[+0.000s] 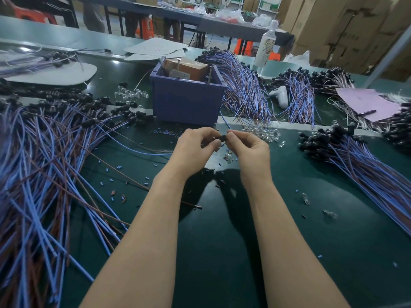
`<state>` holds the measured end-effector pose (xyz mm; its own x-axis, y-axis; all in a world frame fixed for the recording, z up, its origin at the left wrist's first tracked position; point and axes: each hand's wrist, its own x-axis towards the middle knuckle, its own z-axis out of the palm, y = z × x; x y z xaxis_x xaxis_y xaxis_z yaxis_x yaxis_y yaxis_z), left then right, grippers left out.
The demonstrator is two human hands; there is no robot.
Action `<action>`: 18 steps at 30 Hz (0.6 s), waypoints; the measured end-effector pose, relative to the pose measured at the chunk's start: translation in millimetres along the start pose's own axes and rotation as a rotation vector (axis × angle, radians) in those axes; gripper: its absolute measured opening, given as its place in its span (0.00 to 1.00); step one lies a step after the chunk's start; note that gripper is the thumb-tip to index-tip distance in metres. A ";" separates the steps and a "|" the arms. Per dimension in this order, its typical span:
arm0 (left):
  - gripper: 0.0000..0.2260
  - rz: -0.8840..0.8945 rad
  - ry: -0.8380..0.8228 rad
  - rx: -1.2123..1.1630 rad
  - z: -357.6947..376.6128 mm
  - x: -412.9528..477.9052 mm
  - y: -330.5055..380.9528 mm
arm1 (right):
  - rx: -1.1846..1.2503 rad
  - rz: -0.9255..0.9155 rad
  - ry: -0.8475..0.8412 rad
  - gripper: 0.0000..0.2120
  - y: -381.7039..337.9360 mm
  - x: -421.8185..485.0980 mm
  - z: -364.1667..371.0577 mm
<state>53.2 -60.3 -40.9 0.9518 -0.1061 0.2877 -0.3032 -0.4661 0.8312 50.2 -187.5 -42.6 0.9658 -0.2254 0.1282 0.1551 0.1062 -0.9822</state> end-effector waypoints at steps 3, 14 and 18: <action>0.06 0.015 0.016 0.005 1.2 -0.5 1.6 | 0.087 0.063 -0.003 0.07 2.9 0.5 1.4; 0.08 -0.030 0.084 0.070 2.8 2.6 1.8 | 0.161 0.068 -0.084 0.07 4.7 -3.1 12.8; 0.12 0.091 0.245 0.293 9.5 2.6 15.9 | 0.125 0.010 0.061 0.06 -1.1 1.7 6.2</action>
<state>51.3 -76.3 -31.5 0.8716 0.0377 0.4887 -0.3264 -0.6992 0.6360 52.9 -182.0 -40.5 0.9537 -0.2814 0.1065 0.1741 0.2275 -0.9581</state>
